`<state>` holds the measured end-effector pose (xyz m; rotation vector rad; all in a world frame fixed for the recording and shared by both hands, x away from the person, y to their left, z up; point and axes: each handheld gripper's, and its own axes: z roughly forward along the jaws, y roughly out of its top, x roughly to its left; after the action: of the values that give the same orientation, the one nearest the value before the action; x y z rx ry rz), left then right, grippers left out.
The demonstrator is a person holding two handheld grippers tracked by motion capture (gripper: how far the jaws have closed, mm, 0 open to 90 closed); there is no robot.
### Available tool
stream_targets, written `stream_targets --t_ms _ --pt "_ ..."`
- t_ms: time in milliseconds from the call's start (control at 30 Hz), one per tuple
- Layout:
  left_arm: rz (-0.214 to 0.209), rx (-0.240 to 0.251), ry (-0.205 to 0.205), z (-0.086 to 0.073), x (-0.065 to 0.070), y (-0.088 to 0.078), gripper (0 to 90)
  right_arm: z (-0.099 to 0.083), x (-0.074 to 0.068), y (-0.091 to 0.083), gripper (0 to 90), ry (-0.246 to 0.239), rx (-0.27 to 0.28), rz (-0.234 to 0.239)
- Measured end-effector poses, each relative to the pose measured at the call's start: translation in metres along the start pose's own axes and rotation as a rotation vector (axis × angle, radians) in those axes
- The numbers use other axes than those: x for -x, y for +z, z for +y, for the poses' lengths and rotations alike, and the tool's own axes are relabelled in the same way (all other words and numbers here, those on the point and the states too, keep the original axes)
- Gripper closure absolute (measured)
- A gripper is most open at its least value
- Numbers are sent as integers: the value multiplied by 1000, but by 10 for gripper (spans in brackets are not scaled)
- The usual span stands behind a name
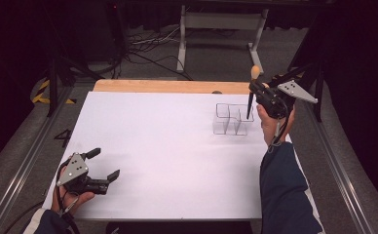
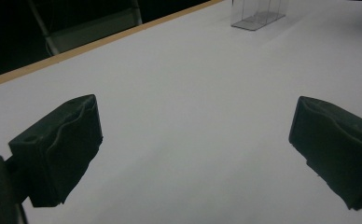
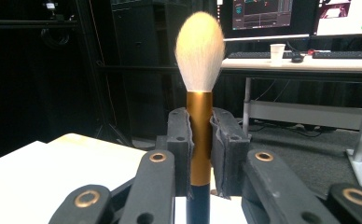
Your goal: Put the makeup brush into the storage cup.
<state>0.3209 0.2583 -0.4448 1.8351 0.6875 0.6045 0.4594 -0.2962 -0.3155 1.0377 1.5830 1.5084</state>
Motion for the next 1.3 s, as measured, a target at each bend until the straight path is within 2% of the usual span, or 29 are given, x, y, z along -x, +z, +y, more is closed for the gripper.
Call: stream_targets --t_ms 433,800,1300 --pt "-8 -6 -3 -1 0 -1 32 -4 0 11 792 -2 -14 -7" --pt "-10 -7 -6 -1 0 -1 33 -8 2 14 792 7 -20 -6" --pt "-9 -7 -7 -1 0 -1 33 -23 4 17 792 26 -38 -9"
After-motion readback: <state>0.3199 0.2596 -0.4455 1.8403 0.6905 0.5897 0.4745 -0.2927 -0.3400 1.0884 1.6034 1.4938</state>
